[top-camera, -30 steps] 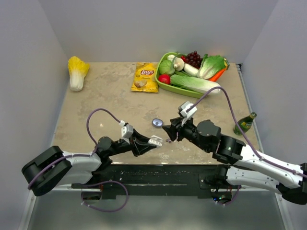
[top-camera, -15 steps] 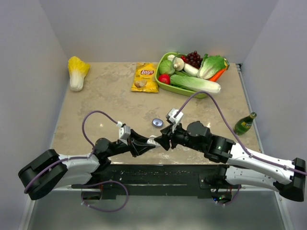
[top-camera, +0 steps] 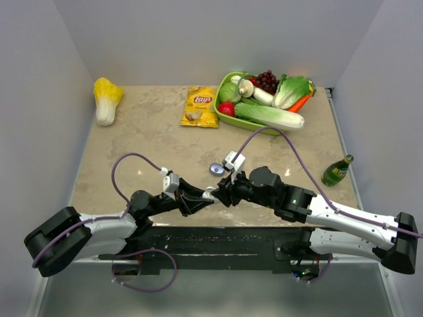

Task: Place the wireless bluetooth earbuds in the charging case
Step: Adjust the charging case.

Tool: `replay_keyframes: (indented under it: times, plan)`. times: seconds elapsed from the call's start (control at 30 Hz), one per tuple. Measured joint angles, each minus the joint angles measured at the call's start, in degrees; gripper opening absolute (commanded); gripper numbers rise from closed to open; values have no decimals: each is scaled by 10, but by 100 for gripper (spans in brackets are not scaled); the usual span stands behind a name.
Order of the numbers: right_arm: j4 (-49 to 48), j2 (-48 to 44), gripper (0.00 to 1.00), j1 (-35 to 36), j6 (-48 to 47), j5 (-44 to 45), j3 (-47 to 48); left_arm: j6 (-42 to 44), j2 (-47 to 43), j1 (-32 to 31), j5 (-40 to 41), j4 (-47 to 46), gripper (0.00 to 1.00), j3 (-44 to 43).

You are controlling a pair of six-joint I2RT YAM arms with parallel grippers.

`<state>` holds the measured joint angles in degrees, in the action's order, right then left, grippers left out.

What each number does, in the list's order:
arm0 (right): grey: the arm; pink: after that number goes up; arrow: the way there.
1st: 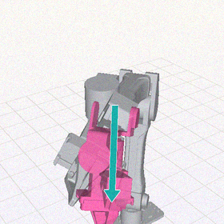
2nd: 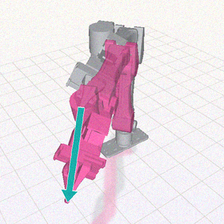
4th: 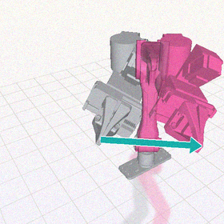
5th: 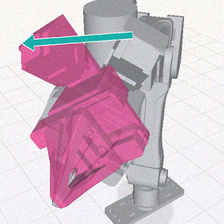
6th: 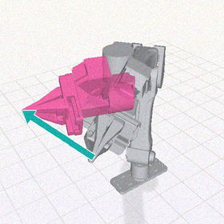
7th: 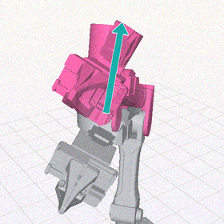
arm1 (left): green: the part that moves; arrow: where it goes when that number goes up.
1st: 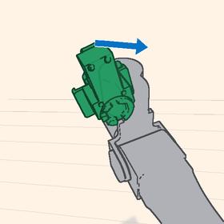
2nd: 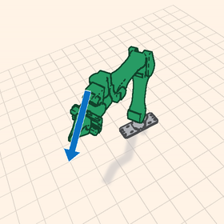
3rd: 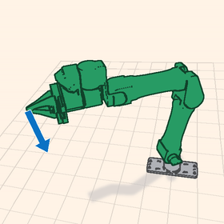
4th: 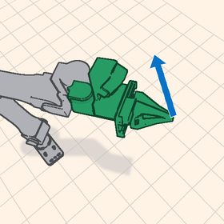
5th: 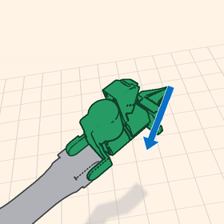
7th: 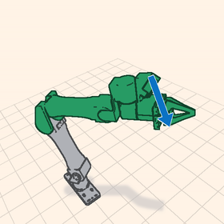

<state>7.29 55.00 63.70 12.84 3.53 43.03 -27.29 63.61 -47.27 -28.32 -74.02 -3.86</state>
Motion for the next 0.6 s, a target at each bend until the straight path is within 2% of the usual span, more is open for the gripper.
replay_keyframes:
  times: [0.33,0.43,0.6]
  plan:
    - [0,1,36,-4,0,4,-3,0,-5,0,0,0,0,0]
    - [0,1,31,-5,0,3,-4,0,-6,0,0,0,0,0]
    - [-1,5,15,-5,-3,-2,-4,-3,-6,0,-4,0,0,3]
